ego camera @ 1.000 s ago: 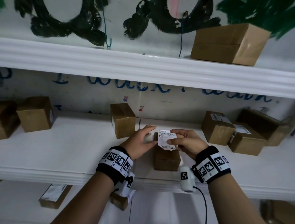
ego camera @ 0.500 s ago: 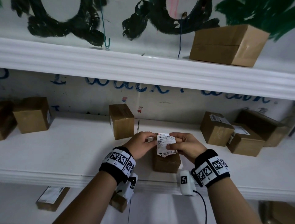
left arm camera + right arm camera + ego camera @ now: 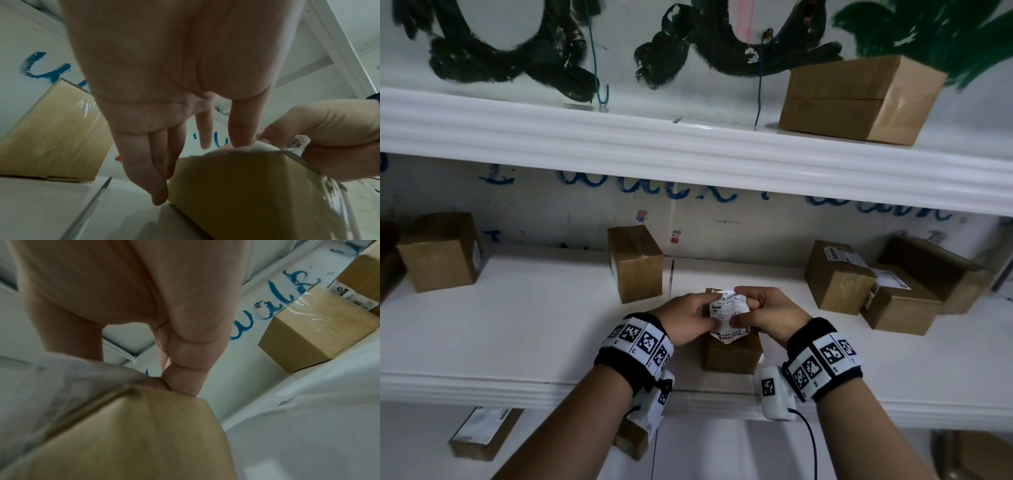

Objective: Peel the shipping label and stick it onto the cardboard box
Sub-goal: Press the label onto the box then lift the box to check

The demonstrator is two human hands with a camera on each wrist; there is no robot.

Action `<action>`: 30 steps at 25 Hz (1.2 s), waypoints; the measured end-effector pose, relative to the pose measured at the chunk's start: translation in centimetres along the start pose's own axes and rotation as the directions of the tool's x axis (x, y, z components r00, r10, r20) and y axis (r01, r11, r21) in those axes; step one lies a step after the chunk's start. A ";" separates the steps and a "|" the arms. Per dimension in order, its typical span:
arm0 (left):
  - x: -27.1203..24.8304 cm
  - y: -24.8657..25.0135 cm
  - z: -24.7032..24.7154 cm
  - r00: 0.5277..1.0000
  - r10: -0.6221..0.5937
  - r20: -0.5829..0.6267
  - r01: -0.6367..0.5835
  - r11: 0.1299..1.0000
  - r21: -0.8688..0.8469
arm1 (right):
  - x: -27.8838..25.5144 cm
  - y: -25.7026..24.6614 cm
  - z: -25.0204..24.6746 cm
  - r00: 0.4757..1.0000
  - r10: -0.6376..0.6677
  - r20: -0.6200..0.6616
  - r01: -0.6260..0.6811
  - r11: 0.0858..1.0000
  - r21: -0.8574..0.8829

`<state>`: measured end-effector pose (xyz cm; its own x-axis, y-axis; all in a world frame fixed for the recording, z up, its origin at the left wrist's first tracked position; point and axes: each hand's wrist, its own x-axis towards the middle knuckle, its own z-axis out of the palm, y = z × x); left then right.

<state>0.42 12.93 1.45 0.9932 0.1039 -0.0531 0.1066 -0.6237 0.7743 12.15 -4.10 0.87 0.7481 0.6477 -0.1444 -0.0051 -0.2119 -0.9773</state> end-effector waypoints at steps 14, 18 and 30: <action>-0.5 -0.4 0.9 0.998 0.020 0.059 -0.027 0.992 0.125 | -1.2 -1.5 -1.3 1.000 0.007 0.025 0.000 0.963 -0.270; -0.2 -1.4 0.9 0.998 -0.028 0.053 0.022 0.993 0.120 | -1.5 -0.9 -1.9 0.997 0.049 0.054 -0.028 0.939 -0.342; 0.2 -2.6 1.8 0.999 -0.039 0.039 0.029 0.975 0.222 | -1.7 0.4 -2.5 0.991 0.063 0.122 -0.009 0.916 -0.401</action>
<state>0.38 13.18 -1.69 0.9894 0.0979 -0.1071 0.1432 -0.7770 0.6130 12.50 -7.13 1.08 0.6596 0.7176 -0.2234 0.2548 -0.4932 -0.8318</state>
